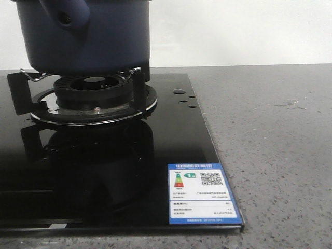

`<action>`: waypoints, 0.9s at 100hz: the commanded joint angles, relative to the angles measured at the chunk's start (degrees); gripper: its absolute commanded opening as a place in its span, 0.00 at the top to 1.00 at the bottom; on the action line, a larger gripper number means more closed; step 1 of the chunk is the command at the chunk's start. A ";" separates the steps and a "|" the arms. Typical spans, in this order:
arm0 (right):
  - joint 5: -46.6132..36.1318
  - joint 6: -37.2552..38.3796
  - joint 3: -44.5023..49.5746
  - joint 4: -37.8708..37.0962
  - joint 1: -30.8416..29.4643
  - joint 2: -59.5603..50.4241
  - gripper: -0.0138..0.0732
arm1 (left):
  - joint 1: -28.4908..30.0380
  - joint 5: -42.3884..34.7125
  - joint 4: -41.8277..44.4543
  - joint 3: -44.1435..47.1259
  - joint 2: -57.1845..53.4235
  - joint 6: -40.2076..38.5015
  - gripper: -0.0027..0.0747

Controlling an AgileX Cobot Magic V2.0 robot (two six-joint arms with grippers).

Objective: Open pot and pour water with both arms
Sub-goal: 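Carry the cup with the right gripper over the open saucepan, then tilt the cup with the right gripper, pouring water into the saucepan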

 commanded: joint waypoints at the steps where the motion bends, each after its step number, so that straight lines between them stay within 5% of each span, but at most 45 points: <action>1: -5.87 -1.31 -2.53 -1.08 0.14 -1.77 0.77 | -0.38 -3.31 -4.11 -1.71 -1.63 -0.43 0.64; 31: -5.77 -2.13 -2.53 -3.46 0.14 -1.30 0.77 | -0.38 -5.83 -4.01 -1.71 -2.77 -0.43 0.64; 55: -5.87 -2.13 -2.53 -3.59 0.14 -1.30 0.50 | -0.38 -5.83 -4.01 -1.71 -2.77 -0.43 0.64; 90: -5.70 -2.13 -2.53 -10.88 0.17 -1.06 0.50 | -0.38 -5.37 -4.01 -1.71 -2.77 -1.64 0.64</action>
